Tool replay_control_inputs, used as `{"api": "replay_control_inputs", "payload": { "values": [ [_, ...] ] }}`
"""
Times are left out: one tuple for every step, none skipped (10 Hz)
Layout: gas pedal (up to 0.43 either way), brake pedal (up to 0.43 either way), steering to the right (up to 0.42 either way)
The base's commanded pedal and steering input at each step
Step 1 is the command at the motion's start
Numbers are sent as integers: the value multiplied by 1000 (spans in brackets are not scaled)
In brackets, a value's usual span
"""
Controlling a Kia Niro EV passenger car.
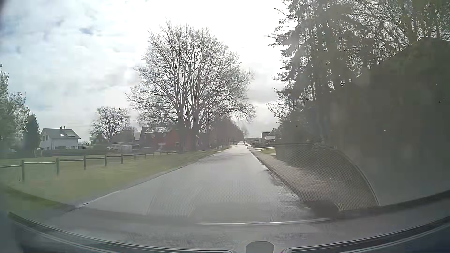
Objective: Follow the waypoints while adhering to traffic rules and regulations
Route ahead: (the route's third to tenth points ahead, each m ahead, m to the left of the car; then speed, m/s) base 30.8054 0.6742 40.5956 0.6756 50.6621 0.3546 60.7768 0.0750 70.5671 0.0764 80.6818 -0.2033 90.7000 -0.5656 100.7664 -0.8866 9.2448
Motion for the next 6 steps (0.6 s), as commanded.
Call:
{"api": "replay_control_inputs", "payload": {
  "values": [
    [197,0,1],
    [197,0,2],
    [197,0,2],
    [189,0,2],
    [189,0,2],
    [189,0,1]
  ]
}}
